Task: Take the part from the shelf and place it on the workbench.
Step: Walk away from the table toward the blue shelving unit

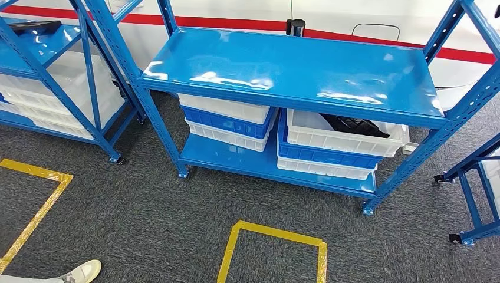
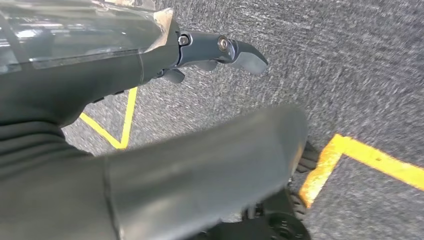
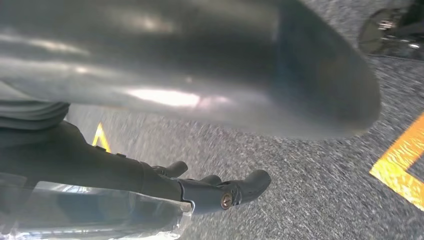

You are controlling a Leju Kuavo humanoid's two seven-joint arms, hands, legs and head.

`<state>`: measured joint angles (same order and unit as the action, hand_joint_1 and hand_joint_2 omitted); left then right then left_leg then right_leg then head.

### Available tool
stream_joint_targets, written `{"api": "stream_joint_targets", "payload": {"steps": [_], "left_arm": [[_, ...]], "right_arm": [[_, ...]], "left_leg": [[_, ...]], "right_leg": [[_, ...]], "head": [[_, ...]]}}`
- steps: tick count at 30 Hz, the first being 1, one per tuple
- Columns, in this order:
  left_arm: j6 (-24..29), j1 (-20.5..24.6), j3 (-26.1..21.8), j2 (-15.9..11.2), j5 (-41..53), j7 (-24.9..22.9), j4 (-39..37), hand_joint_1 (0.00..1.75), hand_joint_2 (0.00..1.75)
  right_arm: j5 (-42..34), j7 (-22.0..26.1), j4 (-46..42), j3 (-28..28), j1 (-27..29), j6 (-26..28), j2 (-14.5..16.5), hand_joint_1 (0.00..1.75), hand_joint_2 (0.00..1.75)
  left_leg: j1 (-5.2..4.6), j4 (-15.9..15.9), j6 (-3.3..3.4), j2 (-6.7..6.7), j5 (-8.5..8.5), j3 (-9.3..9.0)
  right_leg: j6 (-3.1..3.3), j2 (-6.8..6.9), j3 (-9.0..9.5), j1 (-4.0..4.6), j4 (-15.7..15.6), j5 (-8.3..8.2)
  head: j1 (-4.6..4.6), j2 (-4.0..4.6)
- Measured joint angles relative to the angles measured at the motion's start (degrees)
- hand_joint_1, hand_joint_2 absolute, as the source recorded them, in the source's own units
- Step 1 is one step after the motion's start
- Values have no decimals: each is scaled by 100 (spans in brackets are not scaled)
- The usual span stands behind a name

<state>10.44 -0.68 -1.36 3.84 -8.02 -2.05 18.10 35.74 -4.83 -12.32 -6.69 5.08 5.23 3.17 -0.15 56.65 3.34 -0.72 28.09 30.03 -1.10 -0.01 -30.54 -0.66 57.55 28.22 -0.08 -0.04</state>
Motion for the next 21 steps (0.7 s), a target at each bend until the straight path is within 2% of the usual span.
{"api": "stream_joint_targets", "payload": {"steps": [1,4,6,16,21], "left_arm": [[-57,-42,0,-17,44,15,20,0,0],[-225,-159,0,-59,174,53,76,0,0],[-337,-243,1,-87,263,67,117,0,0],[-901,-613,5,-237,691,174,289,0,0],[-1005,-682,8,-271,786,196,331,0,0]], "right_arm": [[-198,26,-42,27,13,-27,-17,0,0],[-782,100,-173,115,50,-110,-68,0,0],[-1177,150,-268,171,81,-165,-101,0,0],[-3144,402,-727,443,225,-448,-237,0,0],[-3543,464,-833,516,256,-503,-258,0,0]], "left_leg": [[4,-2,-21,0,-1,0],[21,-7,-150,0,3,0],[25,-8,-200,0,6,0],[-37,-8,-198,11,20,-14],[-44,-7,-191,12,24,-17]], "right_leg": [[4,0,0,5,1,2],[11,0,-1,20,3,7],[15,0,-1,26,4,10],[13,1,-20,-4,-5,11],[11,1,-18,-10,-14,10]], "head": [[-1,0],[-2,0],[-3,0],[-4,0],[-5,0]]}}
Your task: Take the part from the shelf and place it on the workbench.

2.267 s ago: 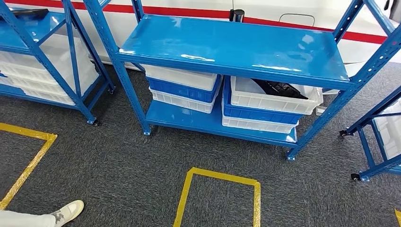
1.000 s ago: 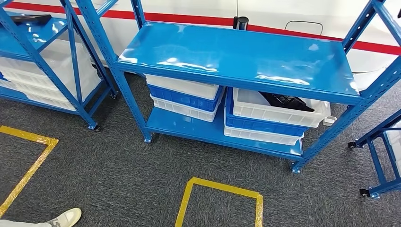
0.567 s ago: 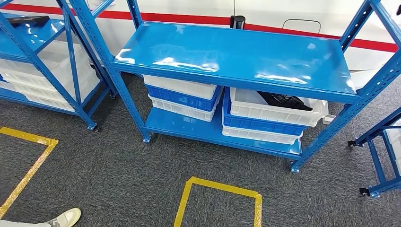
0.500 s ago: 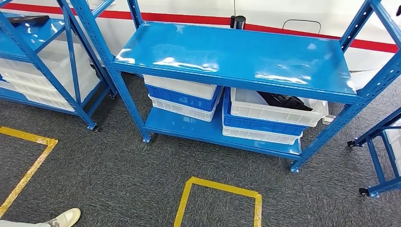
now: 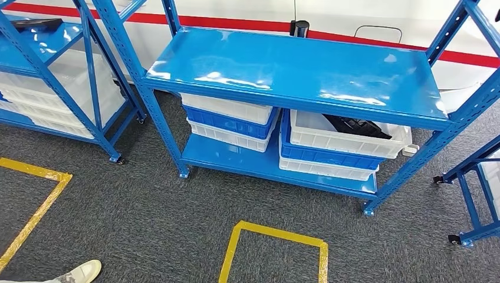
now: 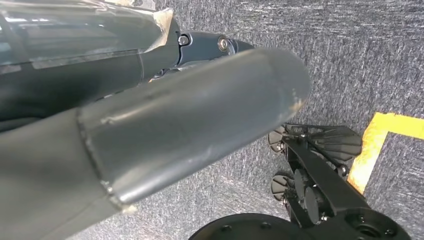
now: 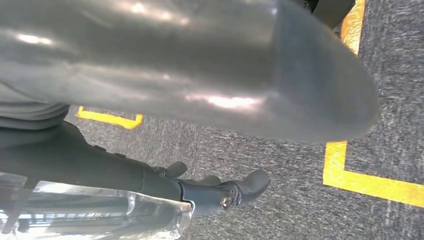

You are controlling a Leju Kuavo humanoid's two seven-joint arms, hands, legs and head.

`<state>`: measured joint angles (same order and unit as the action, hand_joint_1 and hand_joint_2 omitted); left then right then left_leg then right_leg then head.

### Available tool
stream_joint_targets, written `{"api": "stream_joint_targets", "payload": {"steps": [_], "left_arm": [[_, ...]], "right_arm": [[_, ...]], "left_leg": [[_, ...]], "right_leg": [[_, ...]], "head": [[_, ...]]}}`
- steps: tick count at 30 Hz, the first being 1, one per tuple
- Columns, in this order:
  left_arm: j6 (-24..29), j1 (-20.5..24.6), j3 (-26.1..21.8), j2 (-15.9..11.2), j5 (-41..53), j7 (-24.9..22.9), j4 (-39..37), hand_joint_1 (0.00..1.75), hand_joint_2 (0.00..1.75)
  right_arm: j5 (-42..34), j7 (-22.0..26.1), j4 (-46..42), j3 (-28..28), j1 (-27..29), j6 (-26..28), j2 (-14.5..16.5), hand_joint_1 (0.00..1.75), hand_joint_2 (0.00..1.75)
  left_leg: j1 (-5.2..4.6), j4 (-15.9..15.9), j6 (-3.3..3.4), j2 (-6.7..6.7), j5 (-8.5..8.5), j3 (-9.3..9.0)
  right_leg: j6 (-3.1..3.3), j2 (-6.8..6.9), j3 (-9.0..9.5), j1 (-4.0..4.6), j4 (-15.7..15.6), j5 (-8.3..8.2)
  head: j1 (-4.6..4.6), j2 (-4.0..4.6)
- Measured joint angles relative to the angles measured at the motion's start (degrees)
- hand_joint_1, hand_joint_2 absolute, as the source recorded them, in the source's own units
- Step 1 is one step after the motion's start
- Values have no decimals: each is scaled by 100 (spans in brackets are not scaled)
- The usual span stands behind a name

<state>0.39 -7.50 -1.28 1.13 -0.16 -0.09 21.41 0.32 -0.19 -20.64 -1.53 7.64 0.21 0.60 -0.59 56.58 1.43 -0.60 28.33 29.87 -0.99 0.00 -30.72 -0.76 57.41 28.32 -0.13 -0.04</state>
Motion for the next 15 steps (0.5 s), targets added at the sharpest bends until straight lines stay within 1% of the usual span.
{"api": "stream_joint_targets", "payload": {"steps": [15], "left_arm": [[-15,-44,39,-23,5,1,36,0,0]], "right_arm": [[-16,4,-91,43,20,-1,-20,0,0]], "left_leg": [[-9,1,5,3,3,0]], "right_leg": [[-1,0,5,-3,-4,-1]], "head": [[0,0]]}}
